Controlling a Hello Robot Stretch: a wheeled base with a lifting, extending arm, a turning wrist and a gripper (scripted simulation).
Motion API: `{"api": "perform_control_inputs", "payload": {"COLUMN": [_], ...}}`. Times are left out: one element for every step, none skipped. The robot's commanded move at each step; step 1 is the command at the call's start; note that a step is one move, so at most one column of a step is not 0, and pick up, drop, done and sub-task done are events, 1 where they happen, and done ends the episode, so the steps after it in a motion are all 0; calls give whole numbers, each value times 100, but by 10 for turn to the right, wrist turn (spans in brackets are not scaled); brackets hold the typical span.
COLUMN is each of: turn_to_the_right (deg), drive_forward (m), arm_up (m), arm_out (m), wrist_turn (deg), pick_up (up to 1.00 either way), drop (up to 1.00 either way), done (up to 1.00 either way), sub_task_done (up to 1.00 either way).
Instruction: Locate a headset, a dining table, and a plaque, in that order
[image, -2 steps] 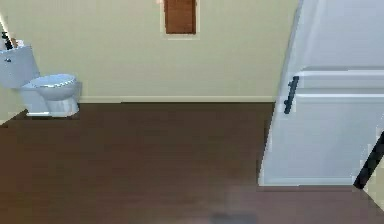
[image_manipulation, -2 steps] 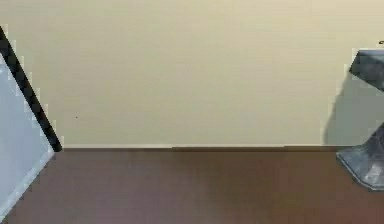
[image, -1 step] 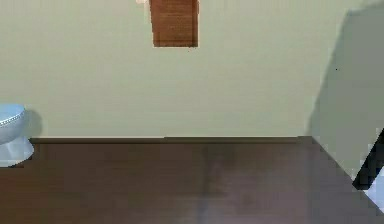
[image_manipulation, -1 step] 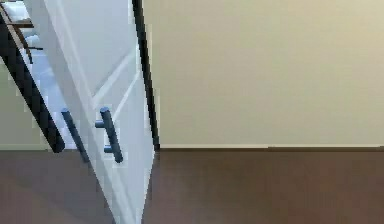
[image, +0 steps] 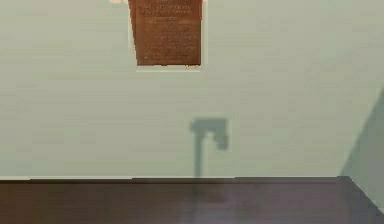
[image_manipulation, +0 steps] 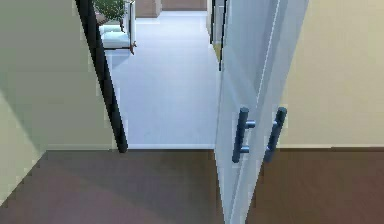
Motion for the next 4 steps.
{"api": "perform_control_inputs", "payload": {"turn_to_the_right": [150, 0, -390, 0], "drive_forward": [0, 65, 0, 0], "arm_up": [0, 0, 0, 0], "arm_out": [0, 0, 0, 0], "wrist_turn": [0, 0, 0, 0], "pick_up": [0, 0, 0, 0], "drop": [0, 0, 0, 0], "done": [0, 0, 0, 100], "sub_task_done": [0, 0, 0, 0]}}
